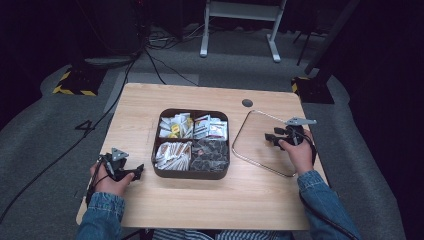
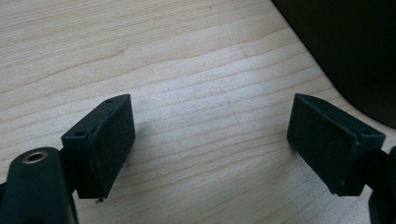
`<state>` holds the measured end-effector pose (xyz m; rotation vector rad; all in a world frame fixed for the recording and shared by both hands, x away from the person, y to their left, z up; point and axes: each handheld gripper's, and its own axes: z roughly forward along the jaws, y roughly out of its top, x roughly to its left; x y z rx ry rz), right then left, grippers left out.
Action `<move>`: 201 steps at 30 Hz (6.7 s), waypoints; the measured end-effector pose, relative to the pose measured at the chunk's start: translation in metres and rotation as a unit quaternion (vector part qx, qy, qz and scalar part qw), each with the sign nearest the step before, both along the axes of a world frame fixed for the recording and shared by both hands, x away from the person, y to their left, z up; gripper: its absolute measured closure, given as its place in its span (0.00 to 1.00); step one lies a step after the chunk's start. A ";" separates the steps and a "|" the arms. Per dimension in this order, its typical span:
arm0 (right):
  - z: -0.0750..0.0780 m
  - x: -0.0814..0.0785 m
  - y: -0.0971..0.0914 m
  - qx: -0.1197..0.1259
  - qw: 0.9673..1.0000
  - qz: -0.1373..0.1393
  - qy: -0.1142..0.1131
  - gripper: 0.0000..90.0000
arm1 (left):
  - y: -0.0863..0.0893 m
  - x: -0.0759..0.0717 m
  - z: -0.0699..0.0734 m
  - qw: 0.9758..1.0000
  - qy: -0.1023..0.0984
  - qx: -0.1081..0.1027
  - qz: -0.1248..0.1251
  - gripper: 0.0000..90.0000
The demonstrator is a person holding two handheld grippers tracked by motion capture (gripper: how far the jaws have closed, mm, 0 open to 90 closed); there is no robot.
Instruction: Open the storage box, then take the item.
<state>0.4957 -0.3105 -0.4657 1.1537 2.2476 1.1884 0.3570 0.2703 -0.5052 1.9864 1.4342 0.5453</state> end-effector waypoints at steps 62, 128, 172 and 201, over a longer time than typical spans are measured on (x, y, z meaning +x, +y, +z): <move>0.010 -0.070 0.019 0.024 0.995 0.094 0.011 0.39 | -0.063 0.006 0.065 0.992 -0.077 -0.073 -0.073 0.50; 0.007 -0.070 0.023 0.016 0.994 0.107 0.012 0.40 | -0.064 0.006 0.078 0.981 -0.094 -0.111 -0.125 0.98; 0.011 -0.071 0.020 0.025 0.994 0.106 0.005 0.39 | -0.137 -0.044 0.083 0.929 -0.076 -0.151 -0.329 0.98; 0.009 -0.070 0.016 0.035 0.994 0.102 0.011 0.37 | -0.183 -0.042 0.040 0.898 0.006 -0.131 -0.421 0.98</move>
